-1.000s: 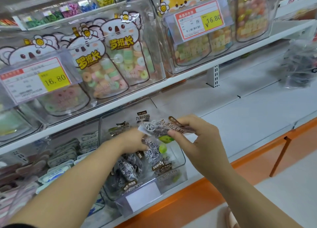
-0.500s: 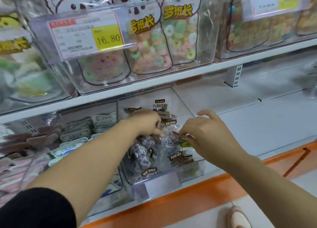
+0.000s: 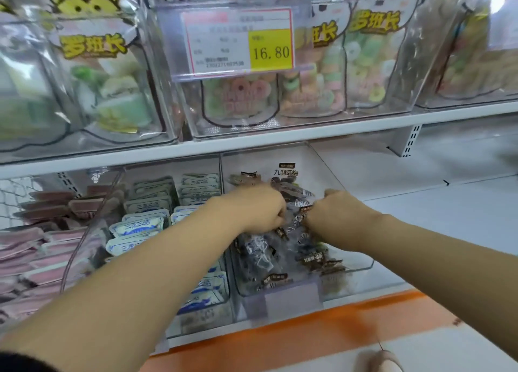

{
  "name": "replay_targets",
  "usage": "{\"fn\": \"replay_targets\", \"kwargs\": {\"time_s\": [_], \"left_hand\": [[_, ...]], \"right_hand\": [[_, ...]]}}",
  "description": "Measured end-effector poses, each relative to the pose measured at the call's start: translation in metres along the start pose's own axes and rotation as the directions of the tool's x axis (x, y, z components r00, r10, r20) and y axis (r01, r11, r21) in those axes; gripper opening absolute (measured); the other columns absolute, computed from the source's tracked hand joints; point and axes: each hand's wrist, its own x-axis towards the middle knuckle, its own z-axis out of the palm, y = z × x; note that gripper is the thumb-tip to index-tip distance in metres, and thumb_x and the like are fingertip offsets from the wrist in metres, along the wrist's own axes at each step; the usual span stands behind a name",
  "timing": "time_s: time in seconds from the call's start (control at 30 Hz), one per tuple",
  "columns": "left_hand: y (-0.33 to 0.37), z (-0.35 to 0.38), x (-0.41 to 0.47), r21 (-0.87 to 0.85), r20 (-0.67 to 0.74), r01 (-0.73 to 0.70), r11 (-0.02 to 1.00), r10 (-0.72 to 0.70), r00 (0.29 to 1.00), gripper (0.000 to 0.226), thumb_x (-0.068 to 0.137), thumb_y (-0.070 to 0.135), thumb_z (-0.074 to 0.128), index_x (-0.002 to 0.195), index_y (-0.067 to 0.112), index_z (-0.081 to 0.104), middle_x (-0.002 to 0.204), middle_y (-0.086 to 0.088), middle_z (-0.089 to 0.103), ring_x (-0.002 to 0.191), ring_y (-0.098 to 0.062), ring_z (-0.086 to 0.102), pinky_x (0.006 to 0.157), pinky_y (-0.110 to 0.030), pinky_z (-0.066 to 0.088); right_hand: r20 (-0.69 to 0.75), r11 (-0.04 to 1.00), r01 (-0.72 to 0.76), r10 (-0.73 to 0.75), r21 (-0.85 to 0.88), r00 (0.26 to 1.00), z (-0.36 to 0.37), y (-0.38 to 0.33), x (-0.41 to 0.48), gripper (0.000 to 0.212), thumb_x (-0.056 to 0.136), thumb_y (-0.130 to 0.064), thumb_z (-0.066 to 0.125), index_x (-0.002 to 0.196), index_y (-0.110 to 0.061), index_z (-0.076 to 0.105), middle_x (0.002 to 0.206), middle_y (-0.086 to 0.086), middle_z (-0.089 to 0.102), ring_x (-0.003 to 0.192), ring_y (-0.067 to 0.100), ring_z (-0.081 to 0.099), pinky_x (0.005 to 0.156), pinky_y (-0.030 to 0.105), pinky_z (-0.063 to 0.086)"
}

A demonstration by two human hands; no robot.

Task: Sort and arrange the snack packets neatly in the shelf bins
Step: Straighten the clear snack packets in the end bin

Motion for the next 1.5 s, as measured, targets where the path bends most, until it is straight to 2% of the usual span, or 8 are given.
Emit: {"fn": "replay_targets", "kwargs": {"time_s": [0.1,0.33,0.47,0.6,0.8,1.0,1.33,1.5], "left_hand": [[0.009,0.01,-0.026,0.141,-0.096,0.032,0.99,-0.018,0.995,0.034,0.099,0.042,0.032,0.1,0.025,0.061,0.091,0.008,0.061,0.095,-0.015,0.053,0.11,-0.05,0.019],[0.027,0.047,-0.063,-0.069,-0.406,0.121,0.99,-0.139,0.903,0.039,0.1,0.042,0.024,0.125,0.036,0.053,0.144,0.017,0.038,0.143,-0.012,0.01,0.111,-0.052,-0.015],[0.028,0.057,-0.074,-0.282,-0.527,0.094,0.955,-0.236,0.816,0.033,0.098,0.036,0.036,0.127,0.037,0.052,0.149,0.013,0.031,0.144,-0.014,0.009,0.114,-0.045,-0.006],[0.024,0.064,-0.088,-0.442,-0.559,0.175,0.88,-0.423,0.713,0.031,0.094,0.028,0.05,0.123,0.037,0.056,0.144,0.011,0.039,0.141,-0.016,0.02,0.115,-0.048,0.005],[0.022,0.077,-0.098,-0.553,-0.514,0.198,0.81,-0.518,0.684,0.034,0.091,0.024,0.056,0.123,0.037,0.056,0.142,0.013,0.038,0.136,-0.014,0.028,0.115,-0.047,0.017],[0.007,0.073,-0.107,-0.629,-0.526,0.116,0.769,-0.53,0.665,0.032,0.091,0.028,0.054,0.123,0.034,0.056,0.132,0.018,0.043,0.122,-0.006,0.04,0.112,-0.036,0.025],[0.016,0.059,-0.109,-0.781,-0.556,-0.115,0.614,-0.601,0.574,0.031,0.092,0.031,0.052,0.123,0.031,0.056,0.109,0.023,0.059,0.078,0.012,0.053,0.066,0.0,0.04],[0.045,0.051,-0.112,-0.833,-0.53,-0.307,0.46,-0.507,0.68,0.043,0.088,0.041,0.051,0.13,0.032,0.049,0.098,0.022,0.06,0.08,0.021,0.056,0.064,0.001,0.041]], "right_hand": [[0.032,0.997,-0.059,0.06,-0.051,0.998,-0.003,0.006,-0.003,0.029,0.082,0.004,0.049,0.067,-0.02,0.043,0.089,0.001,0.067,0.066,0.021,0.048,0.1,0.033,0.031],[0.149,0.993,-0.11,0.114,-0.035,0.982,-0.01,-0.01,0.007,0.035,0.082,0.008,0.046,0.059,-0.016,0.032,0.056,-0.003,0.037,0.05,0.013,0.031,0.107,0.037,0.026],[0.156,0.987,-0.15,0.14,0.054,0.978,-0.011,-0.002,0.003,0.007,0.09,-0.015,0.052,0.085,-0.015,0.058,0.084,0.0,0.063,0.079,0.017,0.056,0.107,0.041,0.025],[0.045,0.887,-0.24,0.242,0.393,0.969,-0.026,0.0,-0.011,0.041,0.085,-0.045,0.058,0.122,-0.028,0.055,0.113,-0.002,0.064,0.107,0.021,0.056,0.097,0.036,0.037],[0.06,0.594,-0.222,0.28,0.773,0.958,-0.041,-0.04,-0.012,0.037,0.085,-0.046,0.06,0.114,-0.022,0.062,0.09,-0.005,0.065,0.08,0.011,0.06,0.07,0.023,0.046],[0.099,0.543,-0.264,0.313,0.797,0.944,-0.033,-0.06,0.008,0.026,0.082,-0.027,0.069,0.101,-0.015,0.056,0.088,0.003,0.061,0.077,0.018,0.06,0.06,0.026,0.044],[0.031,-0.123,0.046,0.558,0.991,0.83,-0.035,-0.041,-0.034,0.015,0.078,-0.02,0.073,0.09,-0.023,0.064,0.087,0.028,0.062,0.074,0.039,0.059,0.073,0.04,0.052],[-0.061,-0.123,0.172,0.616,0.977,0.786,-0.037,-0.059,-0.037,0.012,0.08,-0.014,0.071,0.086,-0.022,0.065,0.077,0.001,0.067,0.07,0.009,0.064,0.065,0.022,0.053]]}}
